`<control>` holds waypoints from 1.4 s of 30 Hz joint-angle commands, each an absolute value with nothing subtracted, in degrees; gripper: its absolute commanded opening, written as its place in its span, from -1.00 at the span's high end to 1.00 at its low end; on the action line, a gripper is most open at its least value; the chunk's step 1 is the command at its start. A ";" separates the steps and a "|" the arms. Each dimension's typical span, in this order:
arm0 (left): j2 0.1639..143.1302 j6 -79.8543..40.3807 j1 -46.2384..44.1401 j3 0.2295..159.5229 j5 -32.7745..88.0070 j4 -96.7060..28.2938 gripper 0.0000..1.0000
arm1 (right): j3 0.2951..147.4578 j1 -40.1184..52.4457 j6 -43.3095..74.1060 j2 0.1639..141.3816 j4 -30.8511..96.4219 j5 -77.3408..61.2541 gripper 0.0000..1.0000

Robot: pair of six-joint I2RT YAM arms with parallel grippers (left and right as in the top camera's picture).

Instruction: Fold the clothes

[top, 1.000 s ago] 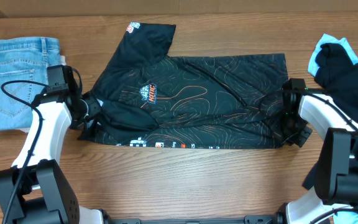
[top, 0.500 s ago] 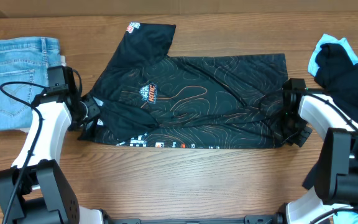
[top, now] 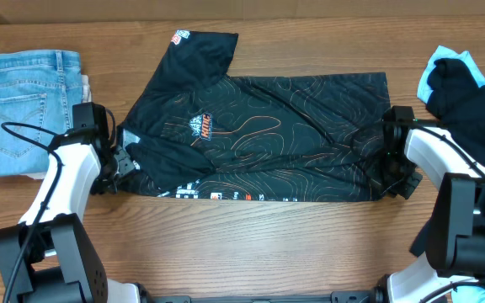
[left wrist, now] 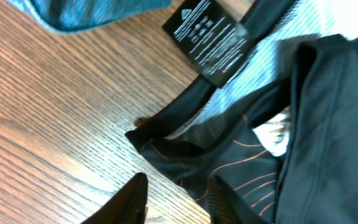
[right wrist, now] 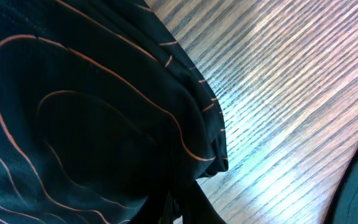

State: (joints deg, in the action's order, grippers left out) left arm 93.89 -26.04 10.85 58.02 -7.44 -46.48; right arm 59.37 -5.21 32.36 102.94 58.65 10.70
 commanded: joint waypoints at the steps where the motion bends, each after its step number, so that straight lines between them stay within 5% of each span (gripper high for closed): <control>1: 93.49 -27.20 10.87 56.25 -9.23 -45.63 0.16 | 59.22 -5.39 32.60 103.00 58.63 10.44 0.82; 12: 93.49 -26.20 10.90 51.33 -9.17 -37.82 0.11 | 59.22 -5.39 32.56 103.00 58.59 10.46 0.82; 22: 93.49 -24.40 10.90 51.33 -9.19 -37.60 0.91 | 59.22 -5.39 32.56 103.00 58.63 10.46 0.82; 42: 93.12 -35.99 13.37 51.33 -18.63 -50.65 0.92 | 59.22 -5.39 32.64 103.00 60.42 10.44 0.87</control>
